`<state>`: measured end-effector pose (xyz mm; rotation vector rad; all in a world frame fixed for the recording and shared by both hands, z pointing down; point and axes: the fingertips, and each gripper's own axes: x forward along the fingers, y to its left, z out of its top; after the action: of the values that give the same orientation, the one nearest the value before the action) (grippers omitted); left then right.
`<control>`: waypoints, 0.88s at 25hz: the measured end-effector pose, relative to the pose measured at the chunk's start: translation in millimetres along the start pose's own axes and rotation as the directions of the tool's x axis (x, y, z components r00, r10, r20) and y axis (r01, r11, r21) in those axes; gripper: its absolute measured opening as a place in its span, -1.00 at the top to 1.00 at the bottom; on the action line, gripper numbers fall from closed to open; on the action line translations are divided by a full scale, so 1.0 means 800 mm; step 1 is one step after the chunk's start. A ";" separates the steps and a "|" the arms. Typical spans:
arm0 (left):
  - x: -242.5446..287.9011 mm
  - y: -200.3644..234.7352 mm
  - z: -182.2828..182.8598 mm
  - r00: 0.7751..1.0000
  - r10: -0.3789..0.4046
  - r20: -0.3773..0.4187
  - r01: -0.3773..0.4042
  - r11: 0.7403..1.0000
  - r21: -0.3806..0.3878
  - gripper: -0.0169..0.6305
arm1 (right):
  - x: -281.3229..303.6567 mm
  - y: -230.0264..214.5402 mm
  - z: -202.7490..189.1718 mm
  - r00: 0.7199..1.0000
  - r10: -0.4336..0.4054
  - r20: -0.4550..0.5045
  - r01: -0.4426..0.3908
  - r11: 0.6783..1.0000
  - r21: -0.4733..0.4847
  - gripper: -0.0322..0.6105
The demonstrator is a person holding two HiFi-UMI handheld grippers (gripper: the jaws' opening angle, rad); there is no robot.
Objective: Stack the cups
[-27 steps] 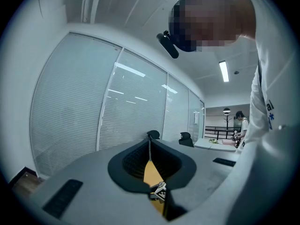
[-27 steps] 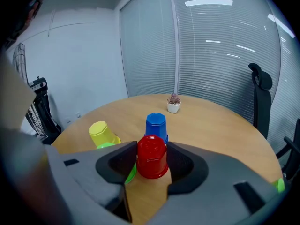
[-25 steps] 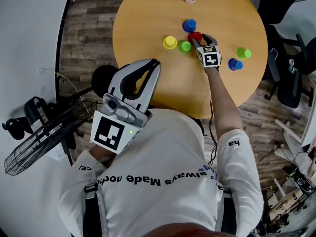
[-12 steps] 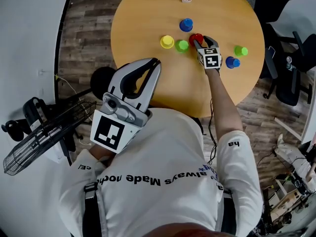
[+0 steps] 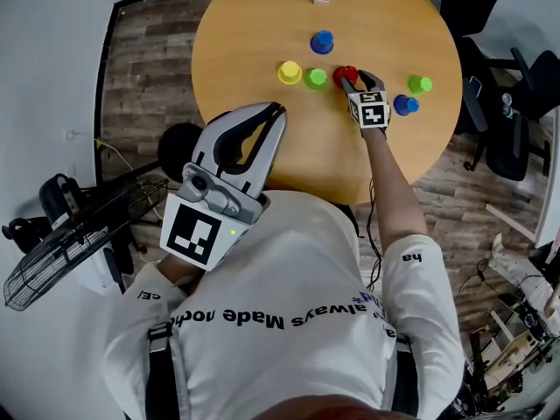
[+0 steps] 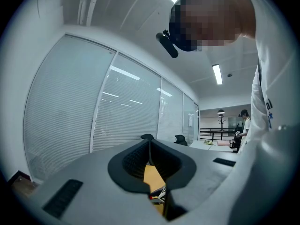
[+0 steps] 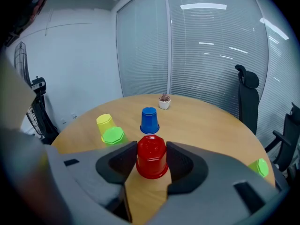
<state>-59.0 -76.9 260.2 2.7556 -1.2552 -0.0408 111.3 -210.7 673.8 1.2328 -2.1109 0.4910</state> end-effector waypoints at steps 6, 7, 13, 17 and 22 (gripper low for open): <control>-0.005 -0.011 0.000 1.000 -0.008 0.001 0.008 1.000 0.004 0.85 | -0.012 0.009 -0.013 1.000 0.002 0.002 -0.002 1.000 0.003 0.25; -0.005 -0.012 0.000 1.000 -0.007 0.001 0.007 1.000 0.004 0.85 | -0.013 0.010 -0.014 1.000 0.003 0.002 -0.003 1.000 0.004 0.25; -0.010 -0.016 -0.002 1.000 -0.002 -0.003 0.002 1.000 0.004 0.85 | -0.013 0.020 -0.025 1.000 0.014 -0.005 -0.014 1.000 0.007 0.25; -0.010 -0.017 -0.001 1.000 -0.001 -0.004 0.001 1.000 0.009 0.85 | -0.013 0.023 -0.027 1.000 0.021 0.007 -0.022 1.000 0.014 0.25; -0.010 -0.015 0.001 1.000 0.005 -0.006 -0.005 1.000 0.010 0.85 | -0.010 0.024 -0.035 1.000 0.021 0.005 -0.021 1.000 0.013 0.24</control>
<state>-55.4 -63.0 258.2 2.7587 -1.2641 -0.0257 107.3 -179.4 688.7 1.2213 -2.1296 0.5130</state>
